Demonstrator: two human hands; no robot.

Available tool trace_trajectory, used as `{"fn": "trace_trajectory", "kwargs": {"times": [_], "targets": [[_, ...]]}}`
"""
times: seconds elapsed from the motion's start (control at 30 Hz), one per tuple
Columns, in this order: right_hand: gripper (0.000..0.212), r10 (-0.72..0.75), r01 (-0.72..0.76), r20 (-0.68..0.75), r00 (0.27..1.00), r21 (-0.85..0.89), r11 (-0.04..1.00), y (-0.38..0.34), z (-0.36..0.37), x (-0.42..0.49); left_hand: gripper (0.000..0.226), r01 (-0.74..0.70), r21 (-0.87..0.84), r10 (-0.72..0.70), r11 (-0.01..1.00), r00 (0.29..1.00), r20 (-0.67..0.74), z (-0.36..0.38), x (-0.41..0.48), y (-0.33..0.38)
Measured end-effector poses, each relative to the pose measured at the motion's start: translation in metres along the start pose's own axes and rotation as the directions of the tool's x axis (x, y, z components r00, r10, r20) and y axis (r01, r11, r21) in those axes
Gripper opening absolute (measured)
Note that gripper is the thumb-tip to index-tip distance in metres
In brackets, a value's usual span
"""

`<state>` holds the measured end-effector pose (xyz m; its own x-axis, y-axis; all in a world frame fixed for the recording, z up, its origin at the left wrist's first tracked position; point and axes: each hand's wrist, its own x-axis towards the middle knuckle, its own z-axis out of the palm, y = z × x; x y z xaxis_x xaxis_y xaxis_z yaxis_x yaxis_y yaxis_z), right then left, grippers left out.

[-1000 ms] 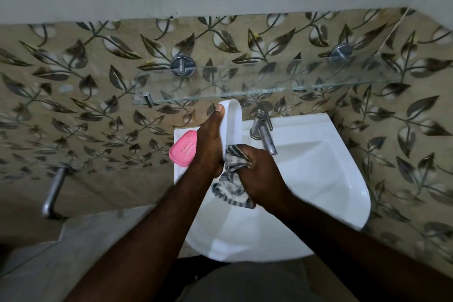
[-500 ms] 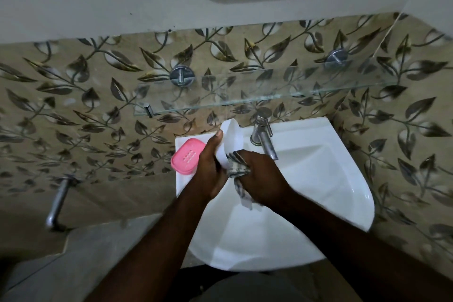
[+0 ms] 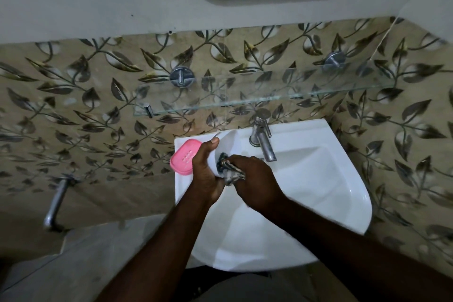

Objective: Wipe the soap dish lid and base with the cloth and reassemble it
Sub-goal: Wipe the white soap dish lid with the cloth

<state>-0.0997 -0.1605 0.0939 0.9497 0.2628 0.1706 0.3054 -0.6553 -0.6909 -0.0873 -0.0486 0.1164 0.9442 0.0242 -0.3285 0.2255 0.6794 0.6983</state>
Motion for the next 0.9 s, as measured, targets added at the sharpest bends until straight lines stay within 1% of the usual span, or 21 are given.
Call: {"fn": "trace_trajectory", "kwargs": {"times": [0.07,0.1,0.13,0.17,0.2,0.23,0.27,0.33,0.4,0.43,0.47,0.5,0.53,0.57,0.63,0.7,0.73,0.77,0.83,0.87,0.9], "targets": [[0.015,0.092,-0.106,0.072,0.993,0.235,0.966,-0.019,0.002,-0.005,0.057,-0.014,0.016,0.015,1.000,1.000,-0.022,0.001,0.001,0.003],[0.014,0.076,-0.096,0.079,0.994,0.286,0.953,-0.025,0.001,-0.008,0.054,-0.007,0.020,0.007,1.000,1.000,-0.001,0.002,0.001,0.005],[0.014,0.013,-0.026,0.053,0.999,0.254,0.967,-0.026,0.000,-0.011,0.050,0.001,0.006,-0.002,1.000,1.000,0.015,0.001,0.001,0.007],[0.021,-0.081,0.074,0.036,0.996,0.173,0.982,-0.022,-0.002,-0.012,0.046,0.015,0.013,-0.015,1.000,1.000,0.022,0.002,0.000,0.009],[0.032,-0.168,0.166,0.037,0.985,0.055,0.985,-0.013,-0.004,-0.011,0.040,0.029,0.014,-0.029,1.000,0.999,0.026,0.000,0.000,0.010],[0.042,-0.205,0.208,0.049,0.978,-0.059,0.976,-0.002,-0.006,-0.007,0.036,0.038,0.008,-0.039,0.999,0.999,0.029,0.002,-0.002,0.012],[0.046,-0.181,0.186,0.050,0.982,-0.134,0.973,0.009,-0.007,-0.002,0.036,0.046,-0.005,-0.045,0.999,0.998,0.032,0.004,-0.004,0.011],[0.039,-0.074,0.074,0.005,0.997,-0.171,0.983,0.017,-0.010,0.005,0.043,0.041,-0.014,-0.041,0.999,0.999,0.013,0.007,-0.004,0.008],[0.024,0.022,-0.023,-0.010,1.000,-0.065,0.998,0.008,-0.008,0.006,0.046,0.034,-0.005,-0.034,0.999,0.999,-0.026,0.010,-0.006,0.005],[0.015,0.061,-0.061,0.009,0.998,0.039,0.997,-0.001,-0.006,0.005,0.047,0.025,-0.003,-0.026,1.000,0.999,-0.036,0.010,-0.006,0.005],[0.010,0.078,-0.084,0.046,0.996,0.142,0.986,-0.011,-0.004,0.001,0.049,0.020,-0.006,-0.020,1.000,0.999,-0.046,0.011,-0.007,0.005],[0.009,0.043,-0.055,0.062,0.997,0.209,0.976,-0.019,-0.004,-0.005,0.050,0.018,0.004,-0.018,1.000,0.998,-0.055,0.011,-0.007,0.007],[0.009,-0.029,0.019,0.050,0.998,0.196,0.980,-0.023,-0.004,-0.010,0.049,0.023,0.010,-0.023,1.000,0.998,-0.062,0.009,-0.008,0.009],[0.016,-0.104,0.098,0.040,0.994,0.132,0.986,-0.021,-0.005,-0.012,0.048,0.029,0.008,-0.028,1.000,0.997,-0.073,0.008,-0.007,0.010],[0.035,-0.168,0.173,0.069,0.983,-0.078,0.982,-0.003,-0.008,-0.006,0.046,0.076,0.004,-0.076,0.997,0.995,-0.064,0.006,-0.007,0.011],[0.040,-0.091,0.100,0.048,0.995,-0.231,0.968,0.014,-0.010,0.001,0.051,0.076,0.009,-0.076,0.997,0.996,-0.047,0.008,-0.008,0.008],[0.039,-0.053,0.057,0.022,0.998,-0.229,0.972,0.017,-0.011,0.003,0.054,0.068,0.006,-0.068,0.998,0.997,-0.048,0.008,-0.007,0.005],[0.037,-0.013,0.014,0.002,1.000,-0.174,0.985,0.016,-0.010,0.004,0.054,0.065,0.009,-0.065,0.998,0.997,-0.050,0.010,-0.009,0.004],[0.035,0.091,-0.092,0.018,0.996,0.038,0.995,0.001,-0.007,0.003,0.046,0.056,0.010,-0.055,0.998,0.997,-0.046,0.011,-0.009,0.005],[0.034,0.089,-0.092,0.029,0.996,0.129,0.987,-0.007,-0.005,0.000,0.044,0.043,-0.001,-0.043,0.999,0.997,-0.059,0.010,-0.007,0.007],[0.034,0.036,-0.039,0.019,0.999,0.172,0.984,-0.014,-0.005,-0.006,0.044,0.029,0.004,-0.029,1.000,0.997,-0.078,0.009,-0.006,0.008]]}}
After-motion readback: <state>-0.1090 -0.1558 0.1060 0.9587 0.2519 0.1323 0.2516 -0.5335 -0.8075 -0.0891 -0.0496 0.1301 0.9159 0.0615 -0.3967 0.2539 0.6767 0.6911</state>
